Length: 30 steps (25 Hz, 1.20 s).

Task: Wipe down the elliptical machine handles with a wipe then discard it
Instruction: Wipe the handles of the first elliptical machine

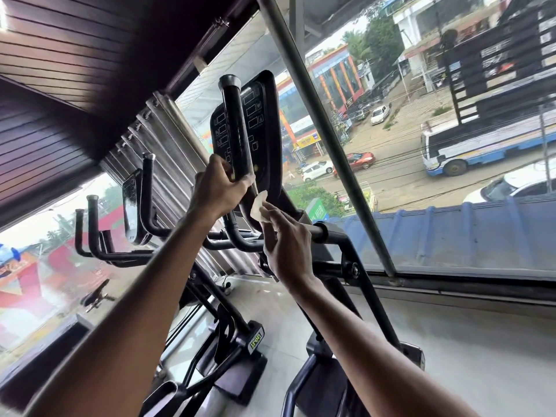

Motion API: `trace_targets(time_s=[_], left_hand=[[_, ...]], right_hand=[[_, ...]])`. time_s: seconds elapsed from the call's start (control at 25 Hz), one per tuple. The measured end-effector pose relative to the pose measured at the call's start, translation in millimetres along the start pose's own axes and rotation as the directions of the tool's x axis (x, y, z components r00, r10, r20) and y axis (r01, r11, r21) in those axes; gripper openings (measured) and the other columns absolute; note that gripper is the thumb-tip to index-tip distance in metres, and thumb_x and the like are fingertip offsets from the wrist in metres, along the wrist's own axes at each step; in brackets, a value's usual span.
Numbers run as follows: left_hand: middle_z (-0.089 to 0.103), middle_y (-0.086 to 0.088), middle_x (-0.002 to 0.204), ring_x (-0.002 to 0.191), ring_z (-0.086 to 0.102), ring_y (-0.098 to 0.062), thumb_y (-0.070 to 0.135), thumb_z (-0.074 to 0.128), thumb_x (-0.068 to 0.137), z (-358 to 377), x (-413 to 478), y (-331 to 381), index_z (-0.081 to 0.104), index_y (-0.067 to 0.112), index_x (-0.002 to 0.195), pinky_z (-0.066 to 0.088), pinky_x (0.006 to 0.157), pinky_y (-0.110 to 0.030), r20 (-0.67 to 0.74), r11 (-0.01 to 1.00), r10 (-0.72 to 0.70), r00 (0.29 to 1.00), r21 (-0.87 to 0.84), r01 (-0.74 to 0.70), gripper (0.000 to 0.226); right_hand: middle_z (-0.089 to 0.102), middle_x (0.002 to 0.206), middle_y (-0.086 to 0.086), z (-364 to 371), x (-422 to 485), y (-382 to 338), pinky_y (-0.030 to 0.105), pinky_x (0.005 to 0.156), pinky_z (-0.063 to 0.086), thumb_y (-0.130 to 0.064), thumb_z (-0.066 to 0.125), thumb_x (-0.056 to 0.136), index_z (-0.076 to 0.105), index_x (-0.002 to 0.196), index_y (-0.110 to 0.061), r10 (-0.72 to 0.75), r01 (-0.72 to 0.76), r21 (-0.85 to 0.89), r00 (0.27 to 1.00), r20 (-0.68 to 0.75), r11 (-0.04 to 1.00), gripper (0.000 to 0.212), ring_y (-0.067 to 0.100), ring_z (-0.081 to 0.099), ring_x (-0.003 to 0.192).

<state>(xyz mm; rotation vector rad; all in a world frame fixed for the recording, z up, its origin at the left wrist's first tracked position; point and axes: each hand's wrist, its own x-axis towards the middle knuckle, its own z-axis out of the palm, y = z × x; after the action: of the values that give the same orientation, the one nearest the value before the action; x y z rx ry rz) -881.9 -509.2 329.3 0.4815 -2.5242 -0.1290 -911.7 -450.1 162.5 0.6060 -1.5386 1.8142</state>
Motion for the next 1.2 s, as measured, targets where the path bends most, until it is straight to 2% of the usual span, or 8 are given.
trace_targets(time_s=[0.12,0.24,0.36,0.56,0.68,0.84,1.0,1.2], left_hand=[[0.07,0.006,0.097,0.099,0.069,-0.022,0.055,0.075,0.081,11.6,1.1,-2.4,0.066,0.025,0.097,0.057,0.092,-0.042,0.041,0.963,-0.102,0.994,-0.248,0.109,0.036],[0.078,0.002,0.089,0.09,0.076,-0.025,0.055,0.074,0.071,19.5,5.2,-4.5,0.074,0.024,0.087,0.061,0.087,-0.05,0.077,0.863,-0.179,0.981,-0.466,0.194,0.035],[0.077,0.001,0.092,0.094,0.075,-0.025,0.042,0.075,0.082,28.3,2.1,-5.9,0.075,0.025,0.088,0.059,0.091,-0.053,0.054,0.806,-0.169,0.984,-0.567,0.17,0.018],[0.078,0.001,0.096,0.097,0.074,-0.024,0.045,0.075,0.081,37.2,0.4,-11.7,0.075,0.025,0.092,0.057,0.094,-0.055,0.019,0.769,-0.18,0.983,-0.621,0.153,0.023],[0.076,0.002,0.095,0.096,0.073,-0.022,0.037,0.074,0.09,40.3,-1.7,-12.0,0.073,0.025,0.093,0.057,0.095,-0.055,-0.009,0.768,-0.15,0.989,-0.63,0.111,0.012],[0.074,0.003,0.09,0.09,0.072,-0.021,0.031,0.075,0.091,43.6,-1.2,-15.5,0.074,0.024,0.094,0.058,0.093,-0.056,-0.026,0.742,-0.151,0.988,-0.663,0.095,0.008],[0.072,0.001,0.088,0.083,0.068,-0.016,0.031,0.075,0.092,45.0,-0.6,-16.9,0.074,0.025,0.094,0.058,0.092,-0.054,-0.021,0.731,-0.144,0.989,-0.676,0.092,0.007],[0.072,0.0,0.087,0.084,0.068,-0.019,0.031,0.076,0.091,48.6,0.8,-19.6,0.074,0.024,0.096,0.058,0.091,-0.057,-0.031,0.72,-0.143,0.989,-0.689,0.082,0.008]], right_hand=[[0.078,0.099,0.003,-2.6,-3.0,9.1,0.033,0.069,0.059,-0.004,0.065,0.094,0.071,0.12,-0.016,-0.004,0.005,-0.043,1.0,0.022,0.999,0.029,0.013,0.073,0.077],[0.068,0.129,0.004,1.3,-6.0,5.1,0.027,0.099,0.054,0.0,0.064,0.094,0.065,0.132,-0.016,-0.03,0.029,0.023,0.998,0.055,0.999,0.042,0.013,0.068,0.114],[0.067,0.13,0.005,3.1,-11.8,23.9,0.031,0.102,0.053,0.006,0.067,0.089,0.068,0.128,-0.012,-0.014,0.015,-0.027,0.999,0.049,1.0,0.043,0.014,0.065,0.119],[0.068,0.129,0.006,1.5,-19.1,18.7,0.02,0.107,0.045,-0.015,0.067,0.093,0.07,0.125,-0.01,0.038,-0.038,0.006,0.999,0.03,0.999,0.033,0.014,0.064,0.12],[0.07,0.126,0.004,-2.9,-16.7,16.1,0.025,0.104,0.05,-0.033,0.064,0.098,0.073,0.121,-0.013,0.113,-0.116,0.062,0.992,0.048,0.991,0.032,0.009,0.065,0.118],[0.075,0.113,-0.001,-3.0,-13.3,28.7,0.015,0.091,0.054,-0.016,0.073,0.092,0.075,0.115,-0.012,0.113,-0.116,0.123,0.993,0.034,0.986,0.023,0.004,0.07,0.099],[0.077,0.103,-0.004,-4.7,-7.3,45.0,0.029,0.083,0.06,-0.014,0.073,0.092,0.078,0.11,-0.012,0.224,-0.225,0.158,0.974,0.023,0.962,0.019,0.002,0.071,0.087],[0.075,0.113,-0.001,4.6,-14.0,31.0,0.018,0.091,0.054,-0.007,0.071,0.093,0.076,0.114,-0.012,0.122,-0.121,0.121,0.993,0.001,0.985,0.022,0.005,0.069,0.101]])
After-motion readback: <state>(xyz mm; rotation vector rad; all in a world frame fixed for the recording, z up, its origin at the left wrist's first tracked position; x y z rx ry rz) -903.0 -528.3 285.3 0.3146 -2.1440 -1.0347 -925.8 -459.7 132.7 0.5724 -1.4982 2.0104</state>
